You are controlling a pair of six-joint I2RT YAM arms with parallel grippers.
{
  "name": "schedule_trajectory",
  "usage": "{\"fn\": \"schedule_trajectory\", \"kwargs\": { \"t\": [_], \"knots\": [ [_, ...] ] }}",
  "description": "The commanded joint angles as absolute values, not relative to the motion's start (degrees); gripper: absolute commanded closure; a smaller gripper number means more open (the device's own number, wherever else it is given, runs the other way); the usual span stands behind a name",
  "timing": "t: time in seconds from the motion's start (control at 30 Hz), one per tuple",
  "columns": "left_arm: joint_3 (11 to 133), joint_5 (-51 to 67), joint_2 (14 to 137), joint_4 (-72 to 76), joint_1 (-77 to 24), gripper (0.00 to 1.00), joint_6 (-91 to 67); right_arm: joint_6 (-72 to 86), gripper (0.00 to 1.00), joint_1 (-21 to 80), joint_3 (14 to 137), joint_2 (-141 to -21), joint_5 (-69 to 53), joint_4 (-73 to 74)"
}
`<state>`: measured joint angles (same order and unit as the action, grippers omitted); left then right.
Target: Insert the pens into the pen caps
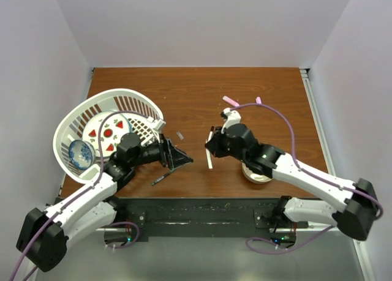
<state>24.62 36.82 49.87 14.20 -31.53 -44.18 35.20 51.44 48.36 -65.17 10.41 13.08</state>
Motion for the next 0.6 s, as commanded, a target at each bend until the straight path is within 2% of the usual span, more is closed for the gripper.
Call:
{"fn": "schedule_trajectory", "kwargs": {
  "t": [0.0,0.13,0.3,0.5,0.57],
  "knots": [
    [25.93,41.57,53.87,29.42,-31.46,0.19,-49.74,42.96,1.00,51.77,45.97,-59.07,9.14,2.12],
    [27.68,43.50,58.53,36.81,-32.34,0.22,-51.94,45.09,1.00,51.77,46.40,-58.09,7.74,-1.84],
    [31.89,42.28,62.57,37.09,-35.15,0.25,-50.72,47.02,1.00,51.77,47.29,-58.54,7.12,-3.86],
    [32.61,41.92,64.42,38.14,-35.68,0.38,-50.89,48.51,1.00,51.77,45.79,-57.75,7.29,-6.50],
    [32.35,42.19,64.86,38.85,-35.77,0.39,-51.33,48.69,1.00,51.77,45.35,-57.22,7.64,-6.86]
  ]
}}
